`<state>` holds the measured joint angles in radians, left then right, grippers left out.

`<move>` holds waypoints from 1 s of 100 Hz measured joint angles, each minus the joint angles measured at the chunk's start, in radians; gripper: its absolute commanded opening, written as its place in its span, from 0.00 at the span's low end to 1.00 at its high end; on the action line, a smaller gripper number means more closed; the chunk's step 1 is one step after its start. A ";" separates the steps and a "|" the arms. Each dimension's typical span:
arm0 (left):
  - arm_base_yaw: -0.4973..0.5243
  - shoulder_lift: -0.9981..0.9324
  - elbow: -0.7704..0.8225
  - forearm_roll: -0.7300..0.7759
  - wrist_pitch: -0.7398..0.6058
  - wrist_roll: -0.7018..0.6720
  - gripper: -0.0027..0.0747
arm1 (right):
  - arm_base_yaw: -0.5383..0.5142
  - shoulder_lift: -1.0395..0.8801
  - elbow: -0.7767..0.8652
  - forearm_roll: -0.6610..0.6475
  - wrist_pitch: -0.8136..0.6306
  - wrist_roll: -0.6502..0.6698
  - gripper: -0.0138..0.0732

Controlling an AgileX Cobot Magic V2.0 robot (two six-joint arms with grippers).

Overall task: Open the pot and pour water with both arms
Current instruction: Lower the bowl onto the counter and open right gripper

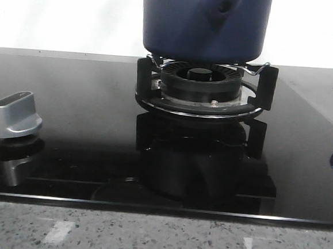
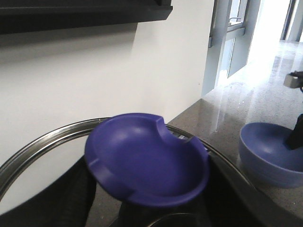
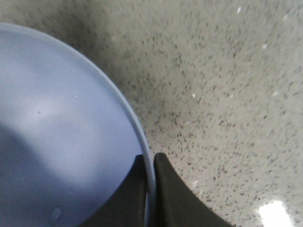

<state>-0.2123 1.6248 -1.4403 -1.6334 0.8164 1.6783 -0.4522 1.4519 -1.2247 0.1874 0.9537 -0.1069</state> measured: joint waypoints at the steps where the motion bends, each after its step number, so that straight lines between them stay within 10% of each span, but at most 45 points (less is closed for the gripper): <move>1: 0.000 0.000 0.000 -0.002 0.002 0.000 0.43 | 0.000 0.000 0.009 0.000 -0.005 0.000 0.10; 34: -0.002 0.000 0.000 -0.003 0.004 0.000 0.43 | 0.000 0.000 0.067 -0.010 -0.050 -0.002 0.11; 65: -0.002 0.000 0.000 -0.003 0.004 0.000 0.43 | 0.000 0.000 0.067 -0.010 -0.050 -0.002 0.49; 100: -0.042 0.000 0.000 0.001 0.012 0.000 0.43 | 0.000 -0.057 -0.078 -0.007 0.040 -0.002 0.52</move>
<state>-0.2544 1.6248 -1.4403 -1.6320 0.8281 1.6783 -0.4522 1.3950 -1.3027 0.1801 0.9933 -0.1089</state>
